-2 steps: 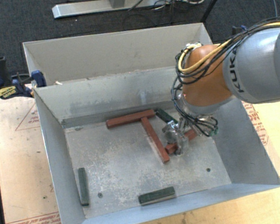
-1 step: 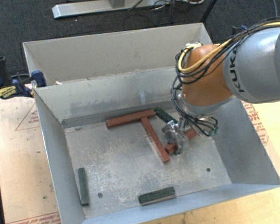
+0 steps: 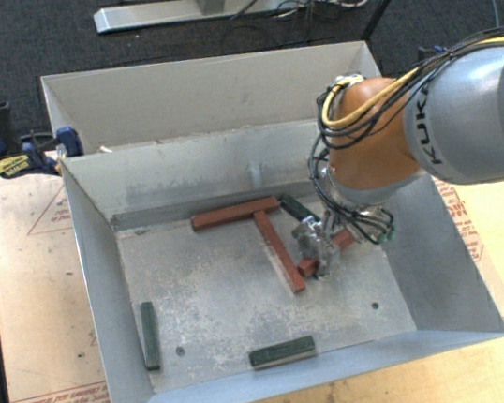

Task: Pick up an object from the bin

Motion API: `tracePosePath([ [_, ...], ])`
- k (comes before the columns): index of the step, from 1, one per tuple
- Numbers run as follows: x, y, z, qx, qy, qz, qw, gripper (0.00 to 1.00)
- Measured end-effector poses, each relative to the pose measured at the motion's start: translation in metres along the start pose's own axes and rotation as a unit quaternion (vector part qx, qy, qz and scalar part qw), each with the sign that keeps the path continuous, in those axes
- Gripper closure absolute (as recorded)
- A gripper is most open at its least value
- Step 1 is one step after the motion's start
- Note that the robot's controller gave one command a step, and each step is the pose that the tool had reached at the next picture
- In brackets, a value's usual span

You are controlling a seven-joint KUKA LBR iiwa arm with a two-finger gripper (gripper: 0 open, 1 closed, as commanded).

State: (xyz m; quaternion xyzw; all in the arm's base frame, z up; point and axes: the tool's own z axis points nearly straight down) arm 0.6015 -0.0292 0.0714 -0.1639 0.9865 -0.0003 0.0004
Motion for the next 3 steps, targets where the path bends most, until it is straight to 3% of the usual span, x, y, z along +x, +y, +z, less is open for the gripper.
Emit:
tracePosePath([
  [1, 0.002, 0.001, -0.021, -0.002, 0.0031, 0.001, 1.0, 1.0],
  [3, -0.001, 0.001, -0.061, 0.0, -0.0021, 0.001, 1.0, 1.0],
])
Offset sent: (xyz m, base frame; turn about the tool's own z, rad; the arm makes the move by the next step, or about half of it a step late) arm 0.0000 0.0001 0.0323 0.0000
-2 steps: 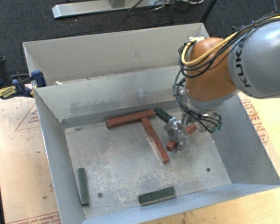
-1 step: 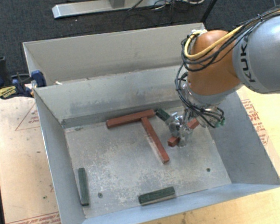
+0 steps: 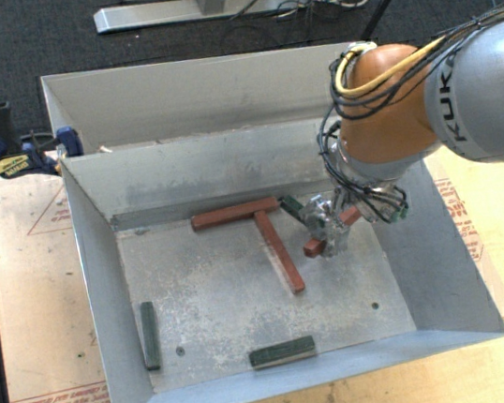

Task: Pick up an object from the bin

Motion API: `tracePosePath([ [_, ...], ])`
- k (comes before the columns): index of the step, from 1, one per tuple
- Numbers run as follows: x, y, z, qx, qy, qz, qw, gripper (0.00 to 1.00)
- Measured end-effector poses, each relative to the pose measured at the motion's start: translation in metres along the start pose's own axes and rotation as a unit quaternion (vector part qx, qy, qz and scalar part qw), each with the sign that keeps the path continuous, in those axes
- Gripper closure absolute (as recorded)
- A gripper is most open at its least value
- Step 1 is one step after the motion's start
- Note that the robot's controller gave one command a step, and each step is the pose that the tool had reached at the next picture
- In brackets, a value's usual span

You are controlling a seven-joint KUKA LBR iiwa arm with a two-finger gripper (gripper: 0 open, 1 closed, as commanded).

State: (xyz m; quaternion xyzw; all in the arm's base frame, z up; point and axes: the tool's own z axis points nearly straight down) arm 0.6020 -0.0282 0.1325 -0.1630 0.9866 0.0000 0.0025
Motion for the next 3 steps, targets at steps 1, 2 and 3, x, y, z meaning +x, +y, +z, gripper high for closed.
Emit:
tracePosePath([
  [1, 0.0, 0.0, -0.011, -0.001, 0.0012, 0.0, 1.0, 1.0],
  [2, 0.0, 0.001, -0.028, -0.001, 0.0011, 0.0, 1.0, 1.0],
  [3, -0.001, 0.001, -0.038, 0.0, -0.0005, 0.001, 1.0, 1.0],
])
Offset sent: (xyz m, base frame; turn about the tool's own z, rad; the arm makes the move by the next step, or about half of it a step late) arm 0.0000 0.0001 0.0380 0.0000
